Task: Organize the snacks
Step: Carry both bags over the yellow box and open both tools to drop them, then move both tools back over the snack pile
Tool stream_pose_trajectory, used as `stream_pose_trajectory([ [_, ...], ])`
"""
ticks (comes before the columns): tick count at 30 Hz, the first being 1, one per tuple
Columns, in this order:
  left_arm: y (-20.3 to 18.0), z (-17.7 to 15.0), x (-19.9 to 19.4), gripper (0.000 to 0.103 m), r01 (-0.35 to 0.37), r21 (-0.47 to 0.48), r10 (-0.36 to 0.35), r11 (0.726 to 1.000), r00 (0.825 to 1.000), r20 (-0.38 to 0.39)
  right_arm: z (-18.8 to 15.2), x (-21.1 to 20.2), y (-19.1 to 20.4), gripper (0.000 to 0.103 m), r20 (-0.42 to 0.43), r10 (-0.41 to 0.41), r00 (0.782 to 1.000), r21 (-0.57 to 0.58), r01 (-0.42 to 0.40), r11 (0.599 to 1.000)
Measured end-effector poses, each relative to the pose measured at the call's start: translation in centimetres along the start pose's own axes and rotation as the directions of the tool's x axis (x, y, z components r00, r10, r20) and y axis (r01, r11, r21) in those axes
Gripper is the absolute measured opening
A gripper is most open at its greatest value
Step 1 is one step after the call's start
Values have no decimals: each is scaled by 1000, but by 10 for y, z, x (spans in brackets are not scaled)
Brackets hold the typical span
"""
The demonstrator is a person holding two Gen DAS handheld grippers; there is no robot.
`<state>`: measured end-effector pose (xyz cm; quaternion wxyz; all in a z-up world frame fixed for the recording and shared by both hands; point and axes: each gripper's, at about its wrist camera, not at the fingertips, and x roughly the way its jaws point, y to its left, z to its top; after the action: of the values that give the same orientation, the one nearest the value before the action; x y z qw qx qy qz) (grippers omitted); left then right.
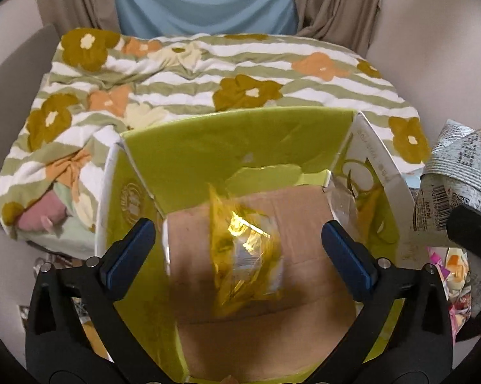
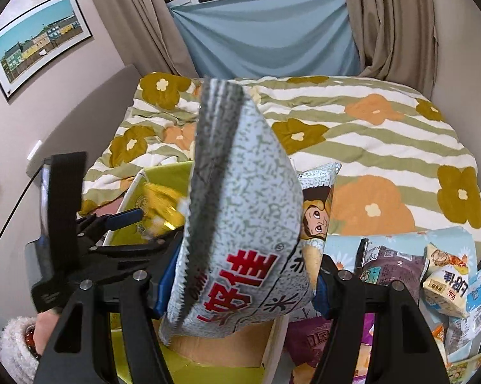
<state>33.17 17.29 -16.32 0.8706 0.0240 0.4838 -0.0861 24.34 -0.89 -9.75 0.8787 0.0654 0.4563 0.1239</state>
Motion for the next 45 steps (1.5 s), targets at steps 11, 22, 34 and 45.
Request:
stream_pose_trajectory([
  [11,27,-19,-22,103,8,-55,-9,998,1000,-20,12,11,17,63,12,33,999,-72,-32,997],
  [22,37,-37,-35,103,-34,-63,33,997,999,-21,26,69,27,64,-85,49,995,-121,-59,991],
  [34,43,-46,-31,103,-57,-90,54,994,998,-37,19,86,15,103,-94,50,994,-71,-56,996],
  [45,24,-31,-92,103,-67,-70,70,995,996,47,20,8,26,103,-24,44,999,-87,-46,995],
])
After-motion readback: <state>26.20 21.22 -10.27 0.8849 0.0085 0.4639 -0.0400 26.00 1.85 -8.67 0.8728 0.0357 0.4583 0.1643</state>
